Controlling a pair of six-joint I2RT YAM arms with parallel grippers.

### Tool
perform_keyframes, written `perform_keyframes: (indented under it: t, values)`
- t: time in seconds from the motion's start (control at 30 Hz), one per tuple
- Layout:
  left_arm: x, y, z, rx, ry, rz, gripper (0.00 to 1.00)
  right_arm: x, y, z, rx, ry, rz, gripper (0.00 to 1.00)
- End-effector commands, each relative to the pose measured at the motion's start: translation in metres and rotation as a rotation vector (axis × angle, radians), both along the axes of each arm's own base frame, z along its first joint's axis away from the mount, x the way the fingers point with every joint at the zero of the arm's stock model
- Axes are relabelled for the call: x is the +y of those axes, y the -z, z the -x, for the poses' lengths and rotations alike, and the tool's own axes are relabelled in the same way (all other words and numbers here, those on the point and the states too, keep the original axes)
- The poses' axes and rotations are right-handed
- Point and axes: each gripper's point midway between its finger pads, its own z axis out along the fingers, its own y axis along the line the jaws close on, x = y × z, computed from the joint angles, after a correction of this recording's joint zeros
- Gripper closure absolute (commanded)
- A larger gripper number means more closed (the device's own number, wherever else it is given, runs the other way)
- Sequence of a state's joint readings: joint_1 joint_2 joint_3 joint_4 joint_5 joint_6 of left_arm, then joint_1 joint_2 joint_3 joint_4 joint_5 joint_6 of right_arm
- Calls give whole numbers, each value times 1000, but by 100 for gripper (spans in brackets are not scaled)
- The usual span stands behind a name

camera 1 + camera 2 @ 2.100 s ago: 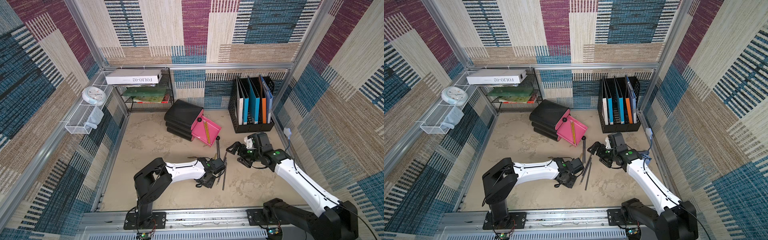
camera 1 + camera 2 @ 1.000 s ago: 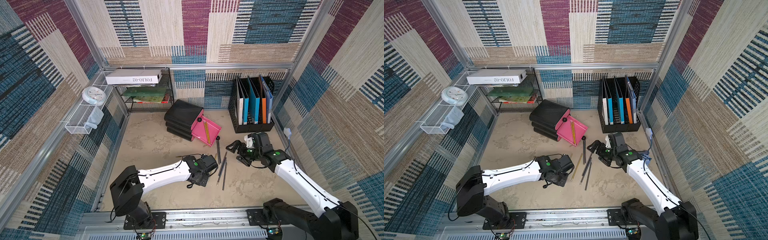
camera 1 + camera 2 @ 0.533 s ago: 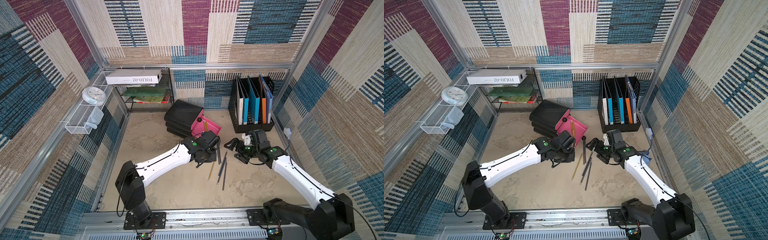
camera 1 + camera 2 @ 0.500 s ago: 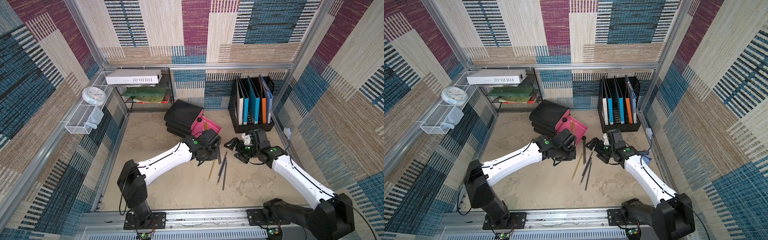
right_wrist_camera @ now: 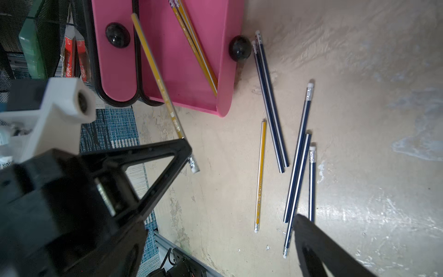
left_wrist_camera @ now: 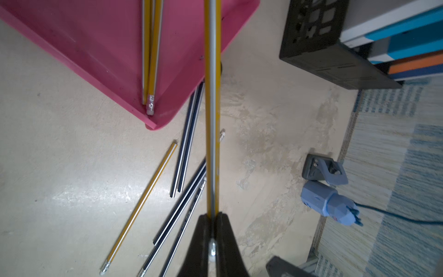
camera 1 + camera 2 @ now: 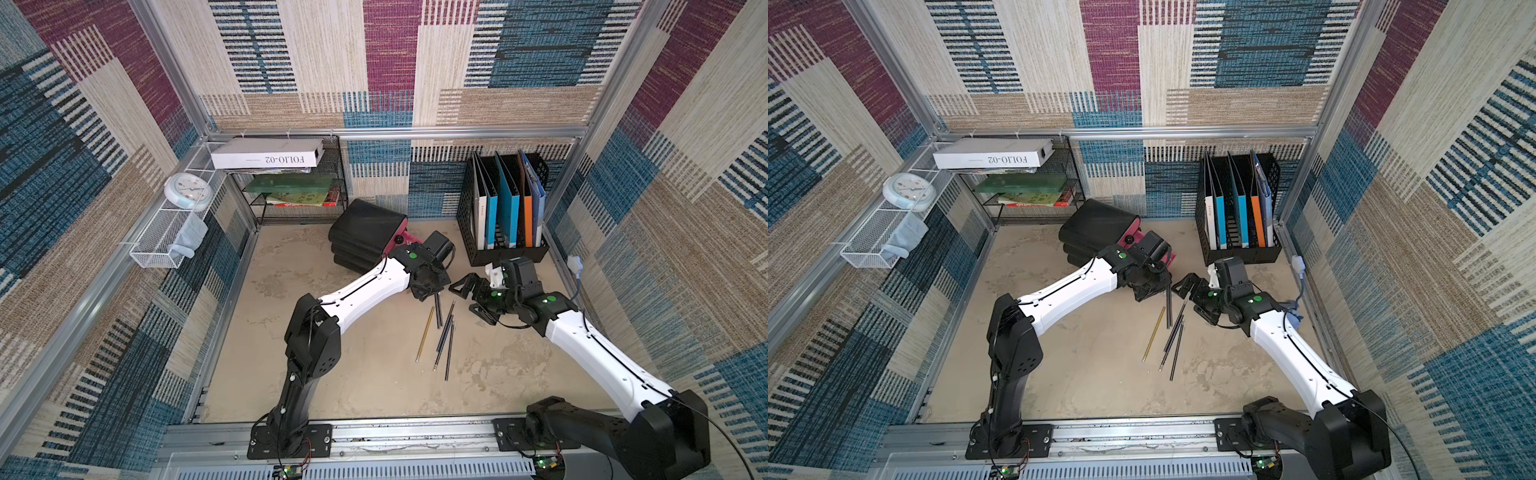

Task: Please place the pencils in the drawer according to their color
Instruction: Pick up the pencil from the center of the board, then place the pencil in the drawer.

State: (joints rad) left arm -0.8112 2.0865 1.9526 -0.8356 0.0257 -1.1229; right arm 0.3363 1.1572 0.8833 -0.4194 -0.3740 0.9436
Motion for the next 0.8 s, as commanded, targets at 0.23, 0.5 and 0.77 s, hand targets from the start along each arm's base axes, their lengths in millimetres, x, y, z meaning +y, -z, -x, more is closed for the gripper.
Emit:
perform_keyframes:
  t: [0.23, 0.5, 0.77]
  values:
    - [18, 24, -23, 48, -75, -56, 100, -4, 0, 1, -8, -3, 22, 1]
    - [31, 35, -43, 69, -113, -59, 100, -4, 0, 2, -1, -1, 22, 1]
    - [41, 43, -57, 59, -104, -80, 100, -5, 1, 2, 2, 5, 26, 1]
